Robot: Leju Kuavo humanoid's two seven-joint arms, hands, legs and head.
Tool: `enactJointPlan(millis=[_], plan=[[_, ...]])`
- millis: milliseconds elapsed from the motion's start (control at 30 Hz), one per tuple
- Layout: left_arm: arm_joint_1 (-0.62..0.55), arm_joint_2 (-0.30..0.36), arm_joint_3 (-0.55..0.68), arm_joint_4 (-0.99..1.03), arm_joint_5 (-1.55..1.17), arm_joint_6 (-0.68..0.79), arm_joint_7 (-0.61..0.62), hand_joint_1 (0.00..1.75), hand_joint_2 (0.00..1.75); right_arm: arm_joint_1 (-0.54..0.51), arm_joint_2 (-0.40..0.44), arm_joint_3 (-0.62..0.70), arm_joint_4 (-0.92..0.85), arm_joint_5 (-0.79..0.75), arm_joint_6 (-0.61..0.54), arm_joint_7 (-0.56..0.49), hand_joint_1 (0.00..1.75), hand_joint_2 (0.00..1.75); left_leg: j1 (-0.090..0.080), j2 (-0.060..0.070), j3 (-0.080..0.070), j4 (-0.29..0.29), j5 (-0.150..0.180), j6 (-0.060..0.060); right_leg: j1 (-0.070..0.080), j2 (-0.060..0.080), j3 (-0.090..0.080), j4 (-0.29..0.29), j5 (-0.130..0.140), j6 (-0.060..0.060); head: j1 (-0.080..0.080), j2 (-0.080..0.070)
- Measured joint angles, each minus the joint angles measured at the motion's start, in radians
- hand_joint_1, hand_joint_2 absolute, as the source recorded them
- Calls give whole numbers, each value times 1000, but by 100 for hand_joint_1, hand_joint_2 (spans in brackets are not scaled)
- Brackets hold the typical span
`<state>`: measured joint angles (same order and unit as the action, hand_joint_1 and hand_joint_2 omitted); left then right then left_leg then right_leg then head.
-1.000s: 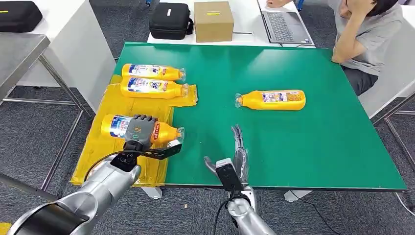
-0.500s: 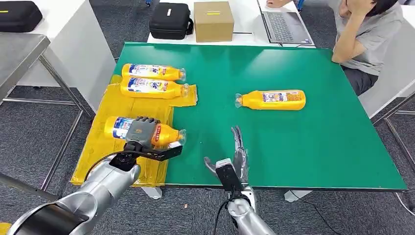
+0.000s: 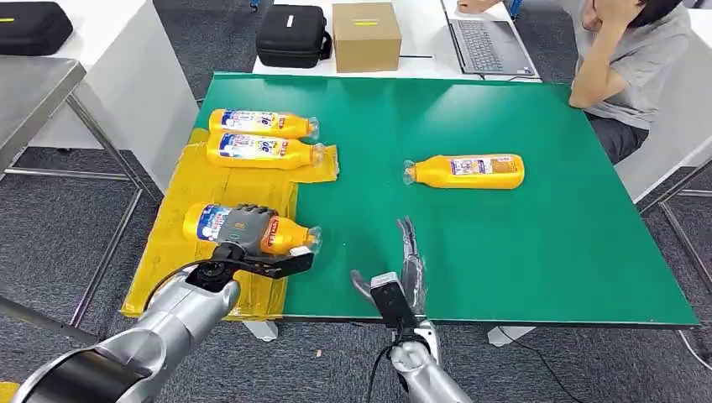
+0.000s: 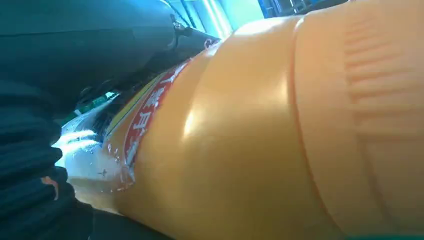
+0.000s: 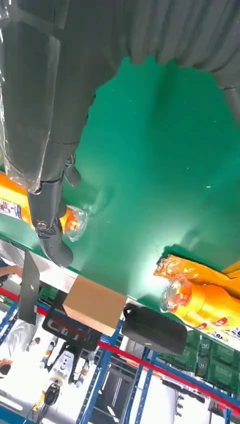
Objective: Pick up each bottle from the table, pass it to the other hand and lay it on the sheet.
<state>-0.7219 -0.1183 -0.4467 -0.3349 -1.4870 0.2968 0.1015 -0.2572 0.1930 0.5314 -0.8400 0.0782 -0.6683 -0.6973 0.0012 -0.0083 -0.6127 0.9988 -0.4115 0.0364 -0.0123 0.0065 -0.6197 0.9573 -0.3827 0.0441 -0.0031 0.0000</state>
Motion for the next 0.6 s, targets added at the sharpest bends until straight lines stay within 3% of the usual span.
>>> enactJointPlan(millis=[600], plan=[[-2,-7,78,7,107,-14,-128,175,175,-13,0,0,16,-9,-2,0,0,175,0,0,0,0,0,0,0,0,0,0,0,0,0,0]])
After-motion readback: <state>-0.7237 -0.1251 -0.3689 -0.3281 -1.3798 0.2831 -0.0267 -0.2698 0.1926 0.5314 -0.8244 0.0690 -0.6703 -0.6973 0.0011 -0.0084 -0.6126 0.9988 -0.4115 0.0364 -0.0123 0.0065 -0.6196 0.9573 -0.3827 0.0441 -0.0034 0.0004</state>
